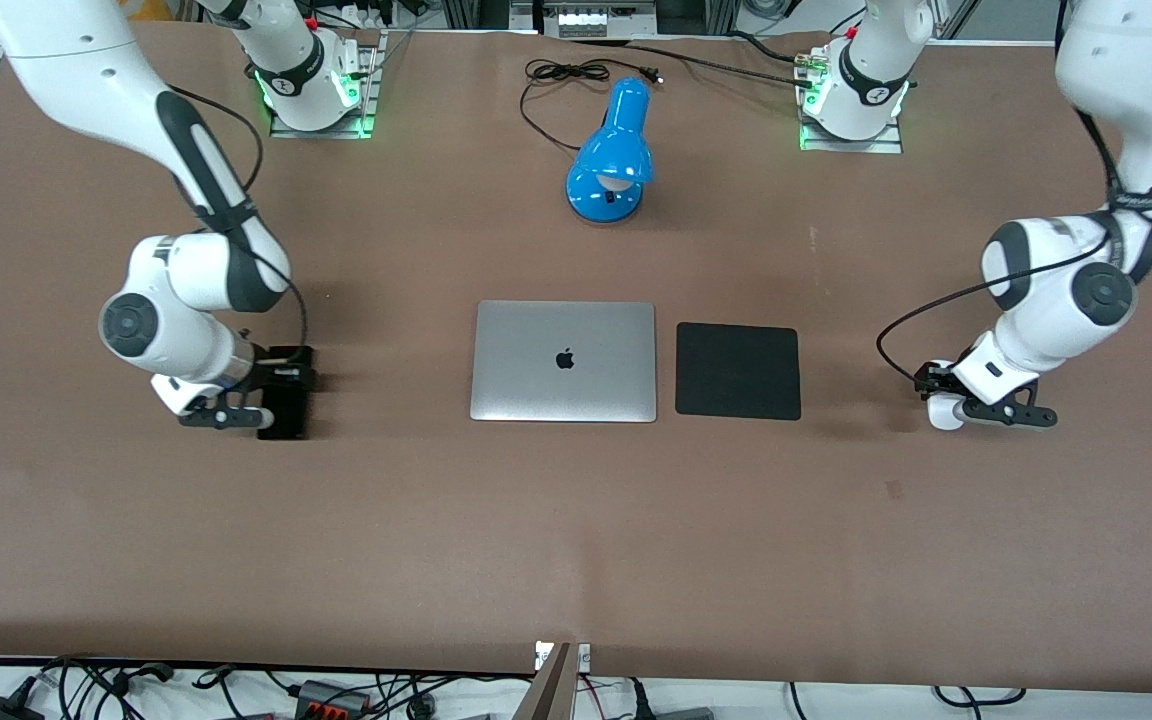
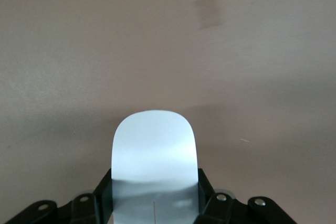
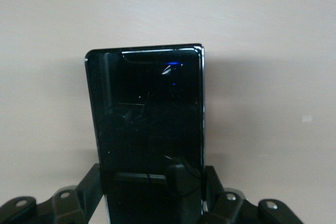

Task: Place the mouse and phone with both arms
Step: 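Carry the phone beside the laptop while the left gripper carries the mouse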

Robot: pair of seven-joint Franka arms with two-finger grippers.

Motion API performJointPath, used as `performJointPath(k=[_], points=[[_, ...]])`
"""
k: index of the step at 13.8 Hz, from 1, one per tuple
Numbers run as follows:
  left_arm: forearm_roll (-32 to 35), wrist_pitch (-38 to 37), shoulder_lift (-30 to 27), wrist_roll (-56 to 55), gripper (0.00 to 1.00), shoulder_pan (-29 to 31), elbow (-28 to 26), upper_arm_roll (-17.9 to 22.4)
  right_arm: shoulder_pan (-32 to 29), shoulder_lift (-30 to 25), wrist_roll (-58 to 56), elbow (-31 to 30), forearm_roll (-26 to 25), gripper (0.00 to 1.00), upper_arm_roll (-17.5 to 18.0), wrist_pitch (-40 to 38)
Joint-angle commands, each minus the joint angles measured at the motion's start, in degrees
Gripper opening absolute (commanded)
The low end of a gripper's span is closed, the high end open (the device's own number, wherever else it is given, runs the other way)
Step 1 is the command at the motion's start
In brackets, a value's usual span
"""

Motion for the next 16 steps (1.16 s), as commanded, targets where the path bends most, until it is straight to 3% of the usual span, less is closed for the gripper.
performJointPath(k=[1,3,5,7,9,13,15,16], points=[[1.0,-17.7,-1.9,-5.6,0.32,-0.2,10.2,-4.9,7.4,-0.1,9.9,3.1,0.7,0.27,-0.3,-2.8],[1.0,-25.4,-1.8,-13.9,0.32,-0.9,14.3,-9.6,9.3,0.7,11.7,3.2,0.7,0.28,-0.3,-2.4],[1.1,-26.2,-1.5,-21.0,0.32,-2.5,13.7,-13.4,12.2,1.6,11.8,3.2,0.7,0.28,-0.3,-2.2],[1.1,-24.9,0.0,-25.9,0.30,-7.0,12.2,-14.0,13.0,2.4,12.5,3.1,0.7,0.29,-0.3,-1.6],[1.6,-19.4,1.9,-32.6,0.29,-11.6,9.5,-13.7,13.2,4.1,12.6,3.1,0.7,0.29,-0.3,0.5],[20.2,-5.9,6.8,-49.9,0.29,-14.3,3.6,-14.0,14.2,5.0,12.4,3.1,0.3,0.31,-0.3,2.2],[22.2,-2.5,8.0,-52.5,0.29,-15.5,2.3,-14.0,14.6,5.0,12.5,3.1,0.4,0.31,-0.3,2.2],[22.2,-1.0,8.7,-52.6,0.29,-15.5,1.9,-14.0,14.6,5.0,12.6,3.1,0.6,0.37,-0.3,2.2]])
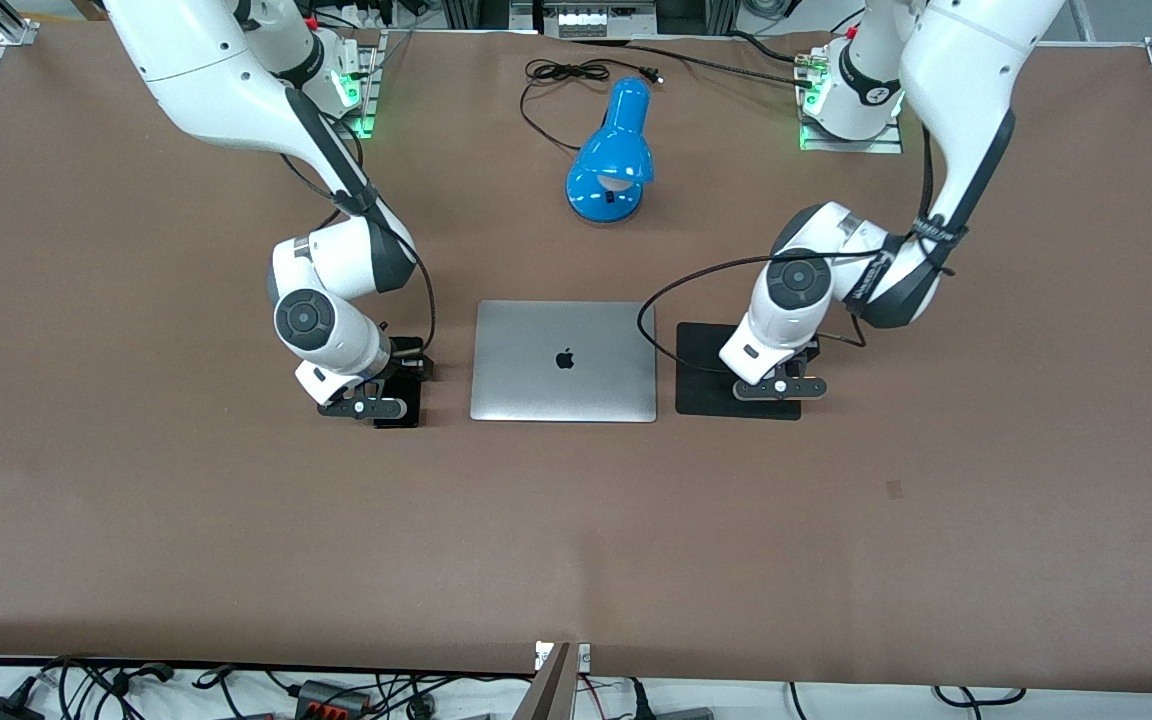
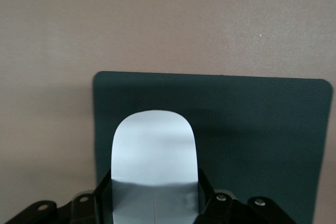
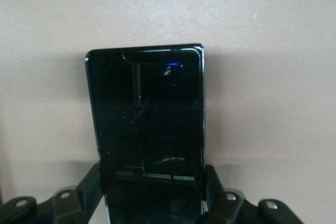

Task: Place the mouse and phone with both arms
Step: 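Carry the phone beside the laptop while the left gripper carries the mouse, then lower the phone beside the laptop, open the right gripper and withdraw, then lower the white mouse onto the black pad and open the left gripper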

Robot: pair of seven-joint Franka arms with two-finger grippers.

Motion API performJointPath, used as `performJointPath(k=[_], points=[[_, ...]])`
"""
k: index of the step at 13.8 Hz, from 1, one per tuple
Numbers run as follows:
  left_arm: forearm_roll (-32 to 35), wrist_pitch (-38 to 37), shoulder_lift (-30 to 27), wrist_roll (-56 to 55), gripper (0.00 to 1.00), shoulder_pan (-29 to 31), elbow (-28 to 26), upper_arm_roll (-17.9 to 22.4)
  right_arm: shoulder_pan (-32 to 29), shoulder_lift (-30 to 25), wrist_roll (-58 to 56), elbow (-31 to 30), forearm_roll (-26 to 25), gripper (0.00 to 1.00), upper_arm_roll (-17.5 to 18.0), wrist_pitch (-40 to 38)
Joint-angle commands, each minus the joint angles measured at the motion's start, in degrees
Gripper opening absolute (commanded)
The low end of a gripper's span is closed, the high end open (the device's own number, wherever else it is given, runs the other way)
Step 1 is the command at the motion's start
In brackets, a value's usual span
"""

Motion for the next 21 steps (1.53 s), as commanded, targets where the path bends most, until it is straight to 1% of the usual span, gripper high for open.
performJointPath(k=[1,2,3,5,7,8,9,10,11,12,13,15,16,17,18,19,20,21], points=[[2.0,4.4,0.2,-2.1,0.29,-0.2,-1.7,-0.1,0.8,-0.3,0.8,0.6,0.7,0.94,-0.4,0.1],[2.0,6.3,0.6,-2.3,0.29,0.2,-1.9,-0.1,0.5,-0.4,1.8,0.6,0.7,1.00,-0.4,0.2],[2.0,7.5,0.7,-2.4,0.29,0.5,-1.9,-0.1,0.6,-1.0,3.5,0.9,0.5,1.00,-0.5,0.2],[2.0,9.1,1.3,-4.6,0.29,0.4,-1.9,0.0,0.9,-4.0,7.1,2.8,0.3,1.00,-1.4,-0.1],[2.0,10.3,2.1,-4.9,0.29,0.4,-2.1,0.0,-1.2,-6.9,10.5,5.5,0.1,1.00,-2.4,-1.0],[2.0,10.4,2.3,-4.9,0.31,0.2,-2.6,0.0,-2.5,-8.5,10.6,5.7,0.1,1.00,-2.5,-1.6],[2.0,10.4,2.6,-4.9,0.37,0.2,-2.8,0.0,-4.1,-10.4,9.9,5.8,0.0,1.00,-3.1,-2.1],[2.0,10.6,2.7,-4.9,0.53,0.1,-2.7,0.0,-6.2,-12.6,9.7,6.0,-0.1,1.00,-3.2,-4.5],[2.0,10.6,2.5,-4.9,0.82,0.2,-2.7,0.0,-7.7,-14.7,9.1,6.7,0.0,1.00,-3.3,-7.7],[2.0,10.6,2.1,-4.8,1.00,0.4,-2.7,0.0,-9.8,-16.2,8.1,8.2,0.1,1.00,-3.3,-11.9],[2.0,10.4,1.5,-4.4,1.00,0.6,-2.6,0.0,-12.0,-16.8,6.7,11.4,0.6,1.00,-3.2,-17.4],[2.0,9.8,-0.3,-4.3,1.00,0.6,-2.4,0.0,-13.5,-16.8,6.5,19.1,0.7,1.00,-3.4,-28.3],[2.0,8.3,-2.2,-4.3,1.00,0.6,-2.2,0.0,-14.5,-17.0,6.1,21.5,0.6,1.00,-3.6,-32.1],[2.0,4.1,-4.4,-4.2,1.00,0.6,-1.0,-0.1,-15.7,-17.8,5.5,23.1,0.6,1.00,-3.6,-35.0],[2.0,-0.9,-6.0,-4.1,1.00,0.5,1.1,-0.2,-15.8,-18.9,3.5,24.3,0.7,1.00,-3.7,-36.3],[2.0,-7.2,-7.8,-4.1,1.00,-0.1,3.6,-0.5,-16.2,-20.2,0.4,24.7,1.3,1.00,-3.9,-37.4],[2.0,-13.0,-8.9,-3.8,1.00,-0.3,6.8,-1.3,-17.7,-21.4,-1.8,25.3,3.4,1.00,-4.1,-39.6],[2.0,-18.0,-9.5,-3.2,1.00,0.1,9.7,-2.5,-19.3,-23.3,-3.7,25.3,3.7,1.00,-3.7,-41.8]])
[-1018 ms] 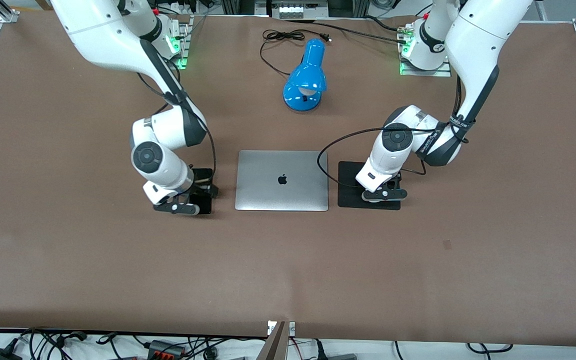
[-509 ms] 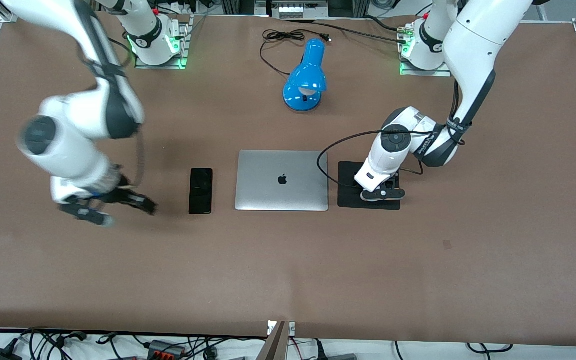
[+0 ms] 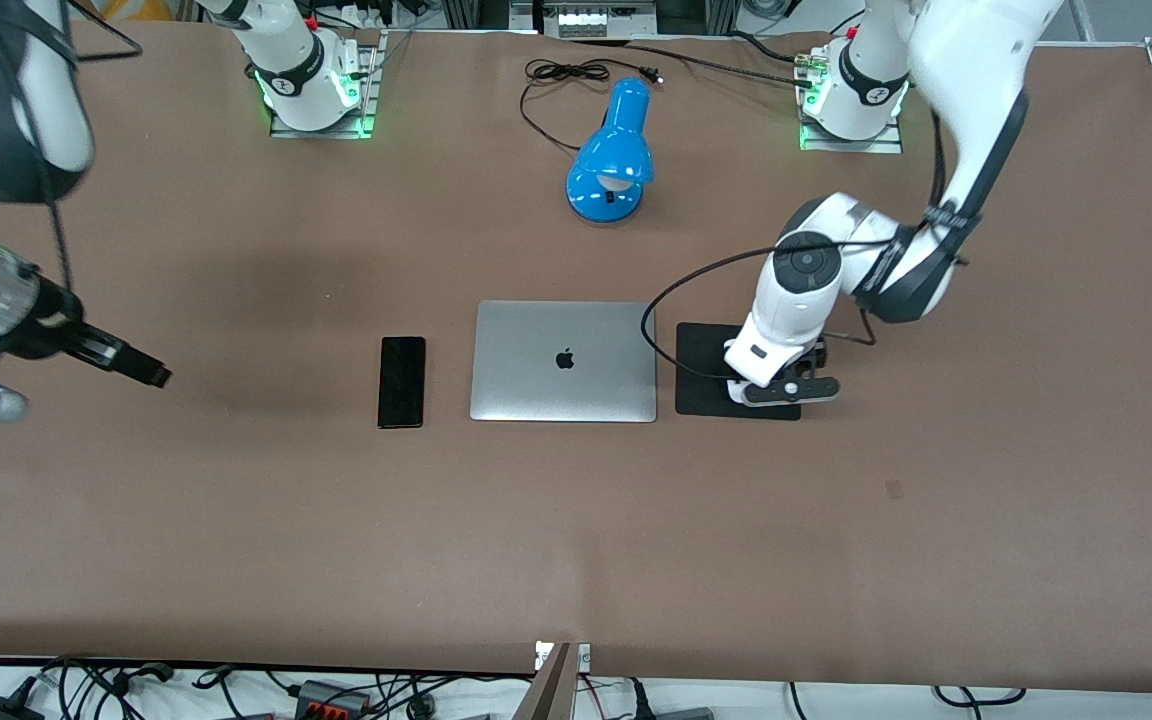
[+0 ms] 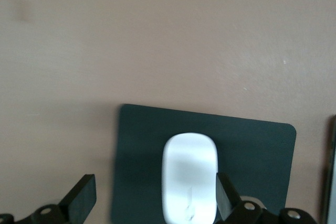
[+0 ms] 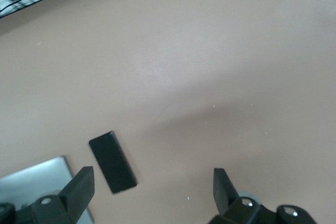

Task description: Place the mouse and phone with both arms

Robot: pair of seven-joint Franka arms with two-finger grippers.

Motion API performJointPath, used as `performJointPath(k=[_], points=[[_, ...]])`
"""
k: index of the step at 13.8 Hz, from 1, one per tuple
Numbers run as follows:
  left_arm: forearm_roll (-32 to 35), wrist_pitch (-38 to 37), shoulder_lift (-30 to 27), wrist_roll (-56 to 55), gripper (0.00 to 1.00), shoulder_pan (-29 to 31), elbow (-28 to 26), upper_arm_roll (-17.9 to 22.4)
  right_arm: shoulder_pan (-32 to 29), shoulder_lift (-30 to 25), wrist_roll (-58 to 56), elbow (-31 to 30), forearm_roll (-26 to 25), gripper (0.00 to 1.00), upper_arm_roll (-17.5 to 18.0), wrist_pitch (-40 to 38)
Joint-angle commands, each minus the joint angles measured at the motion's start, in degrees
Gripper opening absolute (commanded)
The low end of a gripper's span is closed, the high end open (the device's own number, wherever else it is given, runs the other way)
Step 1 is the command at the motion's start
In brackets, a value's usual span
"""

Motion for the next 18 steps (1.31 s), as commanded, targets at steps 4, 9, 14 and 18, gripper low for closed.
performJointPath(k=[4,9,14,18], points=[[0.8,-29.0,-3.0,14.6,1.00,0.9,18.3,-2.3,-5.7,-4.9,-17.7,0.4,2.0,1.00,-0.4,-10.7],[-15.2,-45.4,-4.5,28.1,1.00,11.7,30.3,-2.5,-4.9,-10.2,-19.2,-5.3,-6.8,1.00,0.2,-11.3],[-23.9,-42.7,-14.4,40.6,1.00,8.5,22.6,11.3,-6.2,-9.1,-19.1,-4.4,-7.5,1.00,-0.3,-8.9],[-23.6,-22.2,-25.0,45.9,1.00,5.6,7.2,17.9,-6.1,-9.0,-19.3,-4.3,-7.6,1.00,0.0,-8.8]])
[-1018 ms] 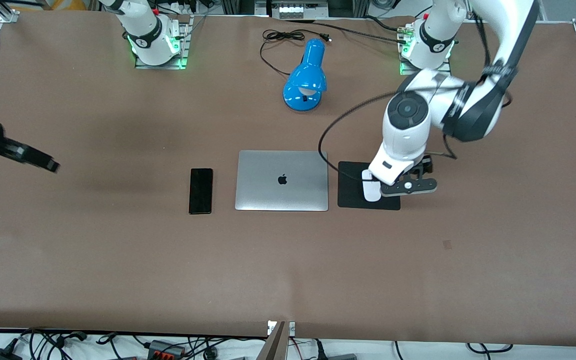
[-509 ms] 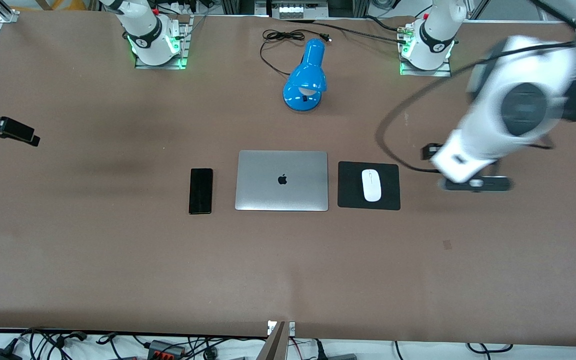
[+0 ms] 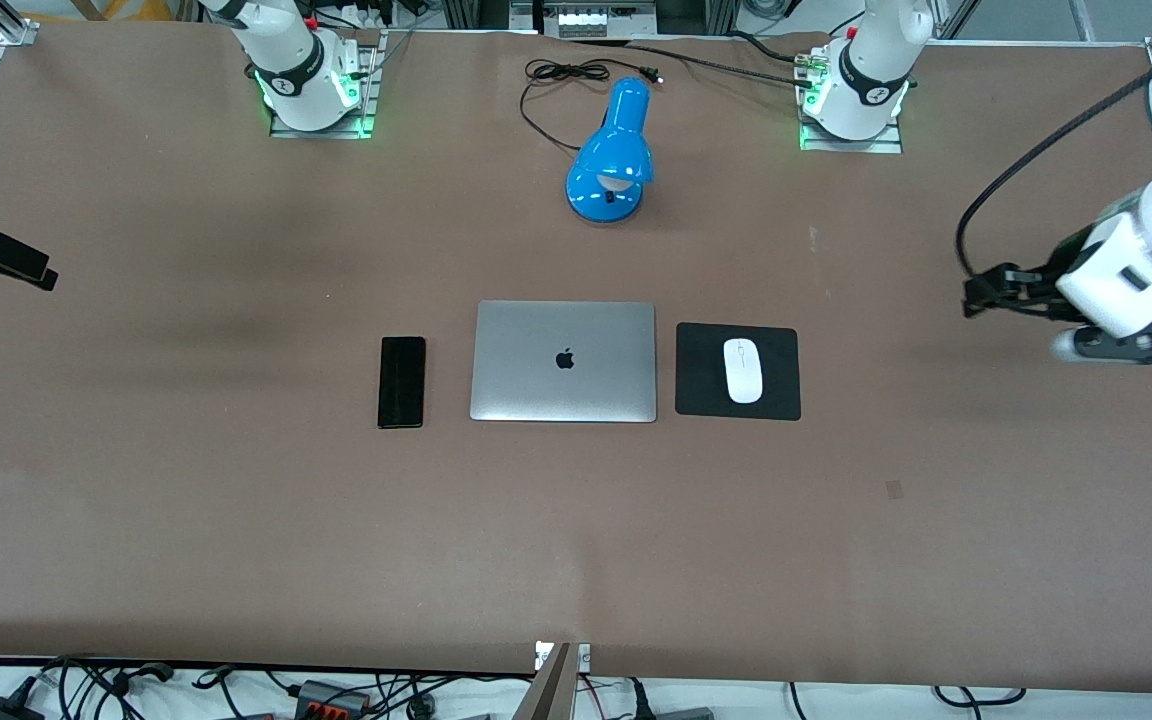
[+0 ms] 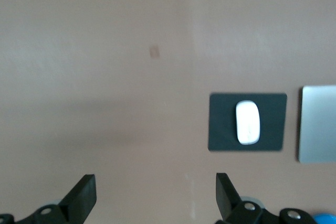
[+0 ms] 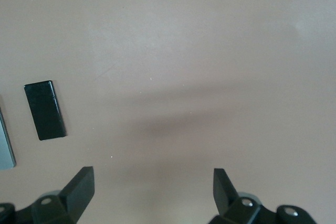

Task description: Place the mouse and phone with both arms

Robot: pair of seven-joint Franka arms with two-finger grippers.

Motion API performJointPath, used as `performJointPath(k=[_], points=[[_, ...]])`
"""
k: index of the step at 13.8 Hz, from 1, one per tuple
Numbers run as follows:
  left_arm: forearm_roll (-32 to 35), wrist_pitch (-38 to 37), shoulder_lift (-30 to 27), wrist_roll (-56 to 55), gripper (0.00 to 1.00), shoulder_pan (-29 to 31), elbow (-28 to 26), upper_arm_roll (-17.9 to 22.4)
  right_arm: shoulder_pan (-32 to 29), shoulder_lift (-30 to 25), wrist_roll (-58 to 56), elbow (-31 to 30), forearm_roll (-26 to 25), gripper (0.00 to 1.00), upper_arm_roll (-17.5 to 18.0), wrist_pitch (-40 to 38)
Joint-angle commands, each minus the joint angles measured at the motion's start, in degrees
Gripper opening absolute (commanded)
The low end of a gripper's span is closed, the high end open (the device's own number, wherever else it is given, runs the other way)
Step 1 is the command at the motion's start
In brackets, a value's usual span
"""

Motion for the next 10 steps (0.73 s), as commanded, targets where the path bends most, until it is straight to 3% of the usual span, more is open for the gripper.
performJointPath(k=[1,4,6,10], points=[[-0.7,7.2,-7.8,2.6,1.00,-1.4,-10.0,2.0,-0.3,-0.2,-0.9,-0.1,-0.4,1.00,0.5,0.6],[2.2,4.5,-9.0,2.0,1.00,-1.7,-10.4,2.0,-0.3,0.2,-0.8,0.5,-0.3,1.00,0.5,0.1],[2.6,-2.4,-9.1,2.0,1.00,-3.1,-8.7,2.5,-0.4,0.2,-0.8,0.5,-0.3,1.00,0.5,0.1],[2.0,-2.8,-8.7,2.2,1.00,-3.7,-8.6,3.5,-0.4,0.2,-0.8,0.5,-0.2,1.00,0.5,0.1]])
